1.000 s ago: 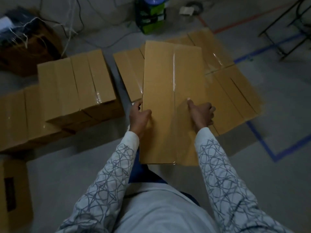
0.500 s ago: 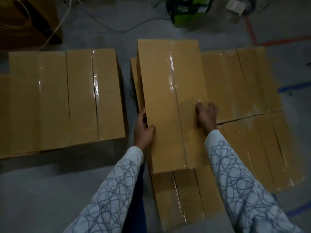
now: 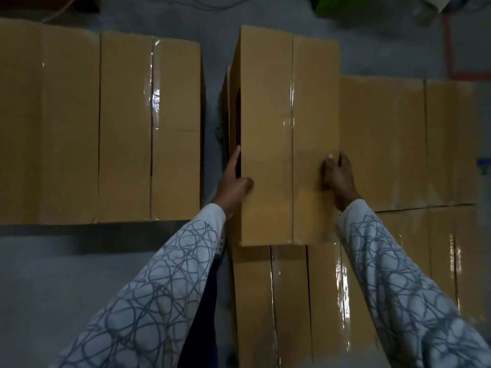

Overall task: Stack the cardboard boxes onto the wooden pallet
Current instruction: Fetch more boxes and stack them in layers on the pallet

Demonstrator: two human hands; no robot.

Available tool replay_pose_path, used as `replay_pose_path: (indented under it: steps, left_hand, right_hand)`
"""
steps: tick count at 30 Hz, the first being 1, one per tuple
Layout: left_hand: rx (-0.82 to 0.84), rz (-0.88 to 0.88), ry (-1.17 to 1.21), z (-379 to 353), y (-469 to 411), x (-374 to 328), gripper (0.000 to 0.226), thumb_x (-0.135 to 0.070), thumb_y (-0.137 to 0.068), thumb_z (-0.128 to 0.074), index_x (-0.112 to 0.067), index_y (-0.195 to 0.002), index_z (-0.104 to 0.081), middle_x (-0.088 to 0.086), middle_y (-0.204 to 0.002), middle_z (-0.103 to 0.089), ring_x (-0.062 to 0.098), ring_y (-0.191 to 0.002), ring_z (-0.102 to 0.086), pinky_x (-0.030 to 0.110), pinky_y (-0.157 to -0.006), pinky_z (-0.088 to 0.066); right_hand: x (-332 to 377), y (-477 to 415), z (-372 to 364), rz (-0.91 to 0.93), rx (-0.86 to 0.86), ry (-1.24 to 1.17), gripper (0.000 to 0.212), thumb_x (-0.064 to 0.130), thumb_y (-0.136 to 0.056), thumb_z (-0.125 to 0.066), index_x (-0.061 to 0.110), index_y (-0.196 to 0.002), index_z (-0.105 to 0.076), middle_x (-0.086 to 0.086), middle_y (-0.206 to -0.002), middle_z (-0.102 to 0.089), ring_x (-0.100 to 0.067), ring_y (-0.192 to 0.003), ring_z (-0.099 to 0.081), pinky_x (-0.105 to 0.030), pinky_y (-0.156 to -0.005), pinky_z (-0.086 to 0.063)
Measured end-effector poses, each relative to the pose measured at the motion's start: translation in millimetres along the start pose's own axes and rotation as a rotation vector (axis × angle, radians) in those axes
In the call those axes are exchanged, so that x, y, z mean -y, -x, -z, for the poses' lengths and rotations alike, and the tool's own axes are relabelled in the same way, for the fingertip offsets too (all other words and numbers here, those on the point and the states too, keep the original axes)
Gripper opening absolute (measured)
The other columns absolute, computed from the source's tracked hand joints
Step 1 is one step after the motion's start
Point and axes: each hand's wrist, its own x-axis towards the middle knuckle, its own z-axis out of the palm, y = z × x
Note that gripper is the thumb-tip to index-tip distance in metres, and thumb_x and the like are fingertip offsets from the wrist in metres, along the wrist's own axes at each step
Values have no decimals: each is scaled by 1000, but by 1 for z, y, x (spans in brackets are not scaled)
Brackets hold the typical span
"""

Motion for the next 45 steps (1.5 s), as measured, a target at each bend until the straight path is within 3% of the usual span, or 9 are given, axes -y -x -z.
replay_pose_path:
  steps: [5, 11, 14, 17, 24, 34, 37, 39, 45]
  left_hand:
    - [-92, 64, 67, -2, 48, 54, 82, -7, -94, -63, -42, -157, -26, -2, -150, -49, 19, -126, -55, 47, -104, -51]
    - [-130, 37, 6, -26, 89, 127, 75, -17, -100, -61, -49, -156, -23, -4, -164, -29, 21, -148, -31, 49, -118, -36]
    - [-176, -1, -34, -32, 88, 135, 74, -19, -101, -59, -51, -156, -21, -4, -165, -28, 22, -150, -28, 49, -118, -35]
    - [-174, -15, -23, -35, 85, 134, 75, -18, -100, -60, -50, -156, -22, -4, -165, -27, 24, -151, -28, 54, -118, -35]
    - [-204, -54, -44, -39, 81, 128, 74, -16, -100, -61, -43, -158, -24, -1, -164, -29, 24, -149, -31, 42, -117, -35]
    - [-184, -65, -16, -38, 81, 135, 75, -17, -100, -61, -47, -157, -22, -2, -164, -28, 17, -143, -36, 36, -112, -37]
    - [-237, -9, -61, -46, 93, 148, 76, -24, -98, -64, -38, -159, -21, -1, -165, -27, 22, -148, -32, 47, -118, -35]
    - [-239, 33, -40, -55, 107, 158, 81, -22, -97, -65, -34, -161, -16, -3, -167, -22, 21, -151, -26, 41, -121, -29]
    - [-220, -13, -12, -70, 136, 169, 96, -14, -96, -64, -54, -156, -2, -12, -168, -16, 14, -151, -21, 45, -119, -31]
  right_hand:
    - [-18, 69, 5, -46, -63, 14, 84, 50, -98, -64, 14, -162, -25, -12, -163, -35, -32, -146, -39, -49, -117, -40]
    - [-82, 108, -4, -165, -56, -66, 108, 75, -77, -68, 33, -162, -17, -10, -164, -33, -40, -145, -39, -63, -114, -39]
    - [-85, 113, -5, -167, -50, -112, 100, 72, -79, -71, 43, -159, -18, -5, -164, -32, -41, -140, -42, -71, -102, -44]
    - [-78, 110, 0, -148, -49, -134, 109, 79, -66, -72, 46, -157, -22, -4, -160, -36, -41, -133, -48, -66, -88, -54]
    - [-69, 104, 2, -112, -29, -126, 116, 79, -61, -72, 38, -159, -24, -2, -158, -37, -38, -129, -50, -63, -83, -57]
    - [-83, 89, -4, -80, -56, -120, 93, 61, -87, -73, 35, -160, -22, -5, -158, -33, -37, -135, -45, -61, -92, -56]
    - [-91, 94, -11, -76, -161, -35, 104, 66, -79, -77, 40, -161, -18, -8, -163, -15, -41, -145, -29, -63, -103, -50]
    - [-99, 102, -22, -104, -267, -25, 111, 70, -72, -79, 41, -160, -17, -12, -165, -9, -42, -148, -22, -59, -113, -42]
    - [-119, 112, -38, -168, -278, -345, 138, 77, -46, -85, 36, -159, -15, -13, -163, -11, -35, -135, -43, -53, -107, -51]
